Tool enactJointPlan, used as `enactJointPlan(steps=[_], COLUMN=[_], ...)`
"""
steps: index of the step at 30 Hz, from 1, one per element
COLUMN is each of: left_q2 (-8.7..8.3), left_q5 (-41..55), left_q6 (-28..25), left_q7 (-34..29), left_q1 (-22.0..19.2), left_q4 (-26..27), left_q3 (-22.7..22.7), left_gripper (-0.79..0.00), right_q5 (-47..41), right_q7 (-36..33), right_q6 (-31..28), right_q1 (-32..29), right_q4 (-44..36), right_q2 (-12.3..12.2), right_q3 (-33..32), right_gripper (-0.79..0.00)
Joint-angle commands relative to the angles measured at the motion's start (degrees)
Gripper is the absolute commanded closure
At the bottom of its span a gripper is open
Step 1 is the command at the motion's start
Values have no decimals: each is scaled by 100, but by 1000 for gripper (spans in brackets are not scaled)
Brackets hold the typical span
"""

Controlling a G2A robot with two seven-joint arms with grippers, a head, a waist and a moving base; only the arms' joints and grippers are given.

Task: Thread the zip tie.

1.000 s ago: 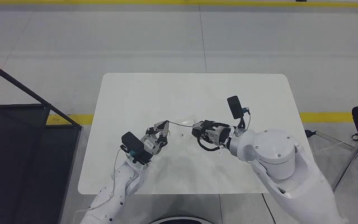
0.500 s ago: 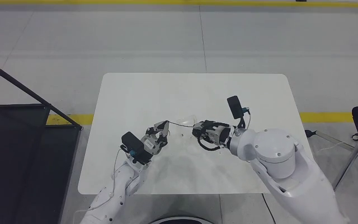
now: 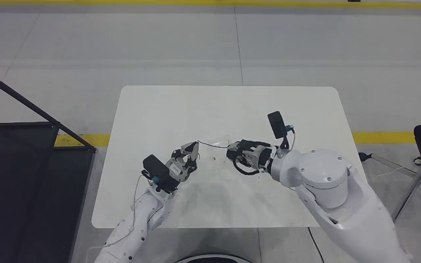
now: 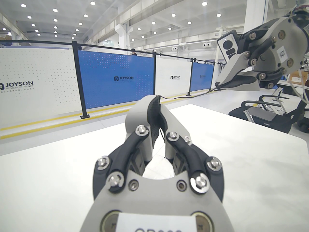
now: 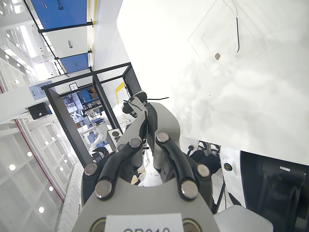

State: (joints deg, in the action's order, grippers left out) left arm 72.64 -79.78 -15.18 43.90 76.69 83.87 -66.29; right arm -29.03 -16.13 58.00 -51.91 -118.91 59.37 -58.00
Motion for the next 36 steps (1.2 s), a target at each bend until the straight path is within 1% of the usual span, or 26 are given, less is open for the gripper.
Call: enactJointPlan(steps=[1,18,26,34,36], left_q2=[0,0,-1,3,-1], left_q5=[0,0,49,98,100], left_q6=[0,0,-20,-253,-406], left_q7=[0,0,-203,-252,-233], left_q1=[0,0,43,-48,-71], left_q4=[0,0,133,70,36], left_q3=[0,0,-32,-39,-33], left_gripper=[0,0,0,0,0], right_q5=[0,-173,-46,141,165], right_q7=[21,164,216,155,148], right_q6=[0,0,0,0,0], right_q1=[11,65,-159,-386,-440], right_q4=[1,-16,-297,-545,-598], right_q2=[-6,-56,-129,-202,-212], right_q3=[25,87,14,-73,-105], right_gripper=[0,0,0,0,0])
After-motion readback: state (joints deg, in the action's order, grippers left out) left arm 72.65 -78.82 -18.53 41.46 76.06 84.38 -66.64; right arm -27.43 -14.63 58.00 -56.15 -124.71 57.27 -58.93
